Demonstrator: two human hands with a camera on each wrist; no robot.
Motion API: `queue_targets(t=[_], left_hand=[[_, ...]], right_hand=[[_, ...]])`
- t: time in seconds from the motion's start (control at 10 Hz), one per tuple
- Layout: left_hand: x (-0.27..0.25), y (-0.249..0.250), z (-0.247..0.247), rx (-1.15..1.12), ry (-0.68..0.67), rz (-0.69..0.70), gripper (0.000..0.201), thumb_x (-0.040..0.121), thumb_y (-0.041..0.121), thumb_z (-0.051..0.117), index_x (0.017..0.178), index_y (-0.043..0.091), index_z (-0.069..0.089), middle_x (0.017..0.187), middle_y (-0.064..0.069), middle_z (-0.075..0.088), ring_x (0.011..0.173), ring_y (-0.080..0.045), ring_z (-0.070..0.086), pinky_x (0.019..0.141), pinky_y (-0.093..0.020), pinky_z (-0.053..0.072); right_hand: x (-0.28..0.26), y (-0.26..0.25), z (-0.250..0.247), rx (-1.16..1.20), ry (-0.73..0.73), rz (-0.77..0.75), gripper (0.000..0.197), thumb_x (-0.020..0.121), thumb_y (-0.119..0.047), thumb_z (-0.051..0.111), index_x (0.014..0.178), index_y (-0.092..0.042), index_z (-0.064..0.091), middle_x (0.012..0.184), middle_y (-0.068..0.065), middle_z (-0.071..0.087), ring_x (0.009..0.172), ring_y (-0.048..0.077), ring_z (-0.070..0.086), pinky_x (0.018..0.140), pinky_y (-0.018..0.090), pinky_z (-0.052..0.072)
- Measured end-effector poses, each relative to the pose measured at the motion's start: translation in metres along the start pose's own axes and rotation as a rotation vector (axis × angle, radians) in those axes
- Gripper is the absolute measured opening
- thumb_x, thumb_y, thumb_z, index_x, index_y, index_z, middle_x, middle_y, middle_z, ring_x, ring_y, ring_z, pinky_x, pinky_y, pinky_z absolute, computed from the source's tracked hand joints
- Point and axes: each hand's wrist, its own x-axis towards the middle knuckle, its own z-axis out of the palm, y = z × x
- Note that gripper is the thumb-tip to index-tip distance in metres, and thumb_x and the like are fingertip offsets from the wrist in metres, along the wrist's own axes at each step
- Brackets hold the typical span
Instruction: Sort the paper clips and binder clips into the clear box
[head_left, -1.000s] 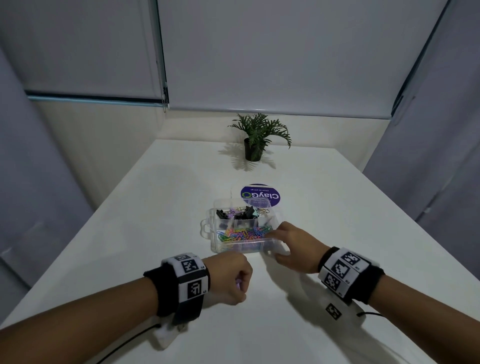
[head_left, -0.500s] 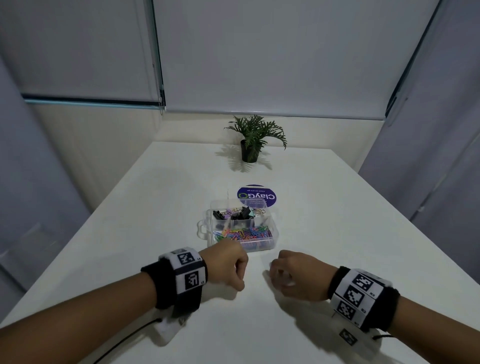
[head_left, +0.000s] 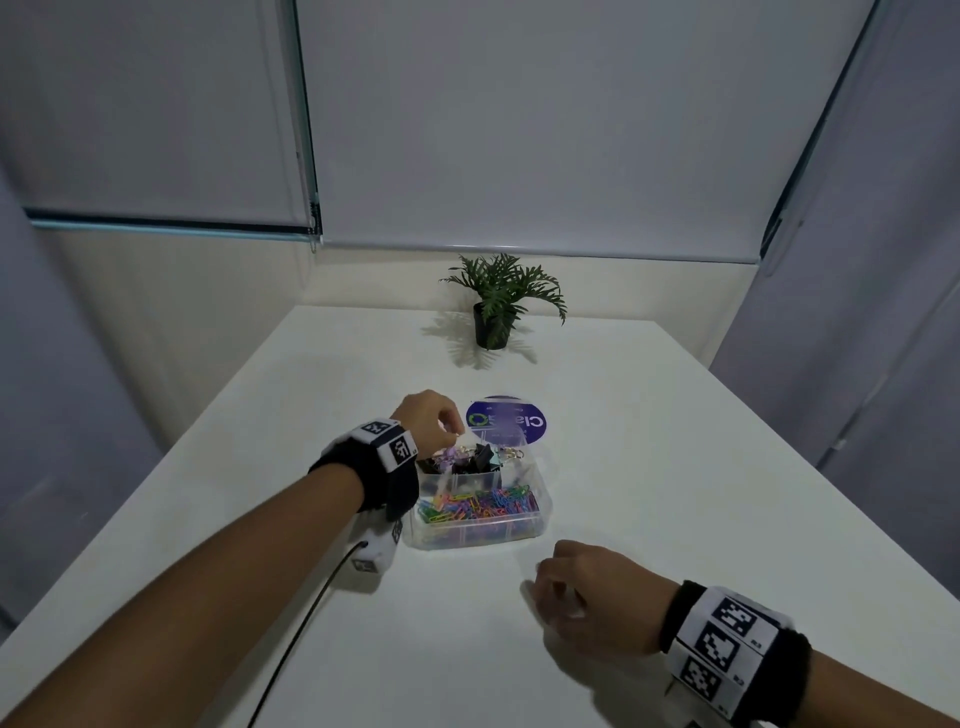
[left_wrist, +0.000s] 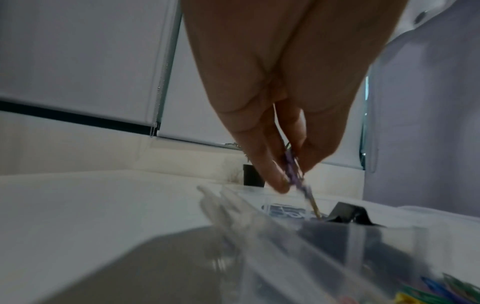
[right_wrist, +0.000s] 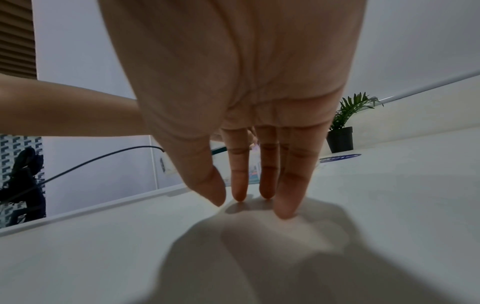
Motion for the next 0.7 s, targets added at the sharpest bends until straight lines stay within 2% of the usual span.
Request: queue_targets(t=[0.1,0.2,0.3,0.4,0.5,0.6,0.7], left_hand=[[0.003,0.005,0.012,0.067,-0.167,0.064,0.032,0.086,0.001,0.051,0.109,0.014,0.069,0.126,-0.006,0.063,0.11,-0.024,0.061,0.085,-0.026,0.046],[-0.001,0.014,0.025,0.231,-0.34,0.176,0.038,0.093,0.006,0.044,0.126,0.013,0.059,0.145,-0.004,0.045,0.133,-0.022,0.043,0.109,-0.027,0.032],[0.001,0.015,0.032,0.387,-0.385,0.151,0.037,0.096,0.015,0.041,0.129,0.005,0.054,0.145,-0.011,0.042,0.129,-0.027,0.044,0.109,-0.035,0.035],[0.0,0.01,0.034,0.548,-0.373,0.087,0.044,0.097,0.03,0.038,0.136,0.009,0.042,0.14,-0.013,0.042,0.127,-0.03,0.044,0.104,-0.042,0.039],[-0.011,0.008,0.031,0.518,-0.386,0.042,0.058,0.097,0.039,0.035,0.148,0.015,0.017,0.151,-0.011,0.03,0.137,-0.03,0.032,0.112,-0.047,0.03],[-0.032,0.007,0.023,0.336,-0.351,0.11,0.058,0.097,0.037,0.036,0.148,0.015,0.021,0.143,-0.012,0.043,0.129,-0.029,0.042,0.109,-0.044,0.034],[-0.071,0.002,0.019,0.255,-0.334,0.198,0.058,0.089,0.042,0.035,0.142,0.017,0.035,0.136,-0.008,0.05,0.125,-0.023,0.044,0.108,-0.039,0.035]], right_hand=[[0.001,0.002,0.0,0.006,0.007,-0.002,0.01,0.081,-0.027,0.054,0.087,-0.021,0.06,0.09,-0.005,0.047,0.075,0.018,0.052,0.072,0.026,0.045],[0.003,0.005,0.0,0.011,0.022,-0.003,0.014,0.083,-0.029,0.053,0.09,-0.02,0.061,0.089,-0.004,0.048,0.073,0.014,0.049,0.075,0.027,0.047],[0.004,0.004,0.0,0.015,0.009,-0.006,0.013,0.083,-0.028,0.053,0.09,-0.021,0.061,0.088,-0.005,0.047,0.072,0.013,0.047,0.075,0.027,0.048],[0.001,0.003,-0.002,0.022,-0.005,-0.011,0.013,0.081,-0.026,0.054,0.091,-0.022,0.061,0.09,-0.006,0.046,0.078,0.017,0.053,0.077,0.027,0.047],[-0.005,-0.001,-0.006,0.044,-0.05,-0.009,0.015,0.079,-0.027,0.054,0.092,-0.023,0.061,0.092,-0.002,0.049,0.088,0.02,0.057,0.081,0.029,0.048],[-0.015,-0.003,-0.009,0.085,-0.05,0.0,0.019,0.08,-0.028,0.055,0.097,-0.025,0.062,0.097,-0.004,0.049,0.084,0.012,0.053,0.083,0.025,0.047],[-0.038,-0.006,-0.008,0.105,-0.03,0.03,0.023,0.081,-0.033,0.054,0.103,-0.029,0.06,0.102,-0.008,0.048,0.087,0.009,0.051,0.081,0.02,0.041]])
